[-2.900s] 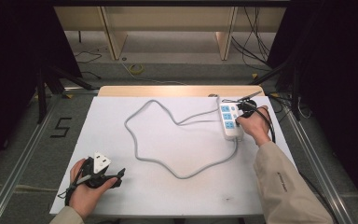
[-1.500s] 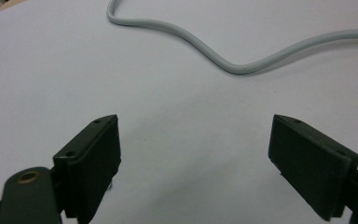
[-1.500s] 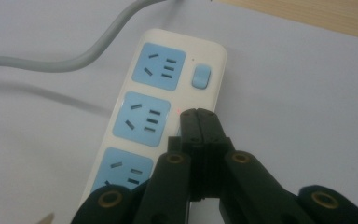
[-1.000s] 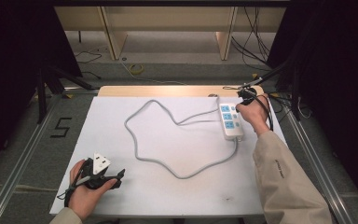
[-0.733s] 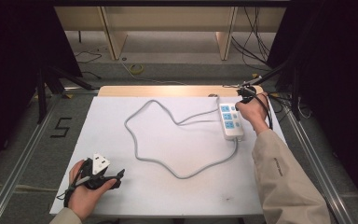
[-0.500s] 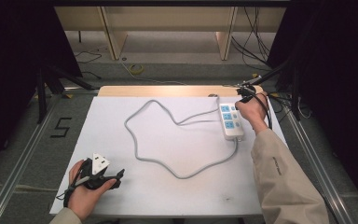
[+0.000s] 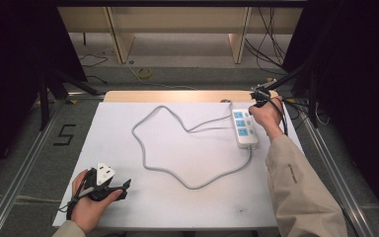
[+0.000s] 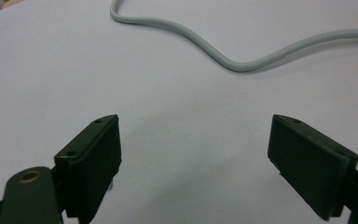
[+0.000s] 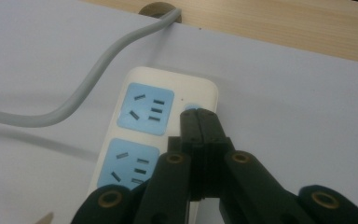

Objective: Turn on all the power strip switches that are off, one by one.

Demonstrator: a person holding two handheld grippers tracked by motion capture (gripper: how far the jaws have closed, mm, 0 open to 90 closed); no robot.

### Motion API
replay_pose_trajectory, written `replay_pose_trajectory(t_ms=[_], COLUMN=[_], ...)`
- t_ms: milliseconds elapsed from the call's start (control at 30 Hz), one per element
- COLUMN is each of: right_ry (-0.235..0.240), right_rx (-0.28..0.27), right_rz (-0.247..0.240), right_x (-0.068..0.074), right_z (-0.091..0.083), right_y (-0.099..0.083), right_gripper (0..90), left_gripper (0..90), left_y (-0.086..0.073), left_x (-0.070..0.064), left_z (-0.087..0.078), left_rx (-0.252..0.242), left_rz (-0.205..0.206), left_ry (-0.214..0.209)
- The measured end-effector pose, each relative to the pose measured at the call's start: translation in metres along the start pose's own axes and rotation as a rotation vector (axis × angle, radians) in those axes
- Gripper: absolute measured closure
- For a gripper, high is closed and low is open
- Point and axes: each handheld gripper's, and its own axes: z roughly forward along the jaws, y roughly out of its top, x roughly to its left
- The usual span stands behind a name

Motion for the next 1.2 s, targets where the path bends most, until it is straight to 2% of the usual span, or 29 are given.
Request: replay_pose_trajectory(t_ms=[467,633,867,1200], right_ry=[-0.003,-0.007,-0.003,-0.014], right_rx=[0.014,0.008,-0.017,-0.011], right_rz=[-0.001,-0.004,0.017,0.004], right_x=[0.003,0.004,0.003,0.006], right_z=[0.01,0.012,0.015,0.02], right_y=[0.0,0.001,0.002,0.001], right_gripper=[90.0,90.0,90.0,90.0], left_gripper=[17.3,17.3,17.4,17.3], left_y=[0.0,0.0,0.001,0.001], left_x=[0.0,-0.001,-0.001,-0.002], left_z=[0.0,0.001,0.0,0.0], left_rx=[0.001,0.005,0.004,0.0], left_rz=[0.004,0.008,0.008,0.007], left_ry=[0.0,-0.003,-0.006,-0.006])
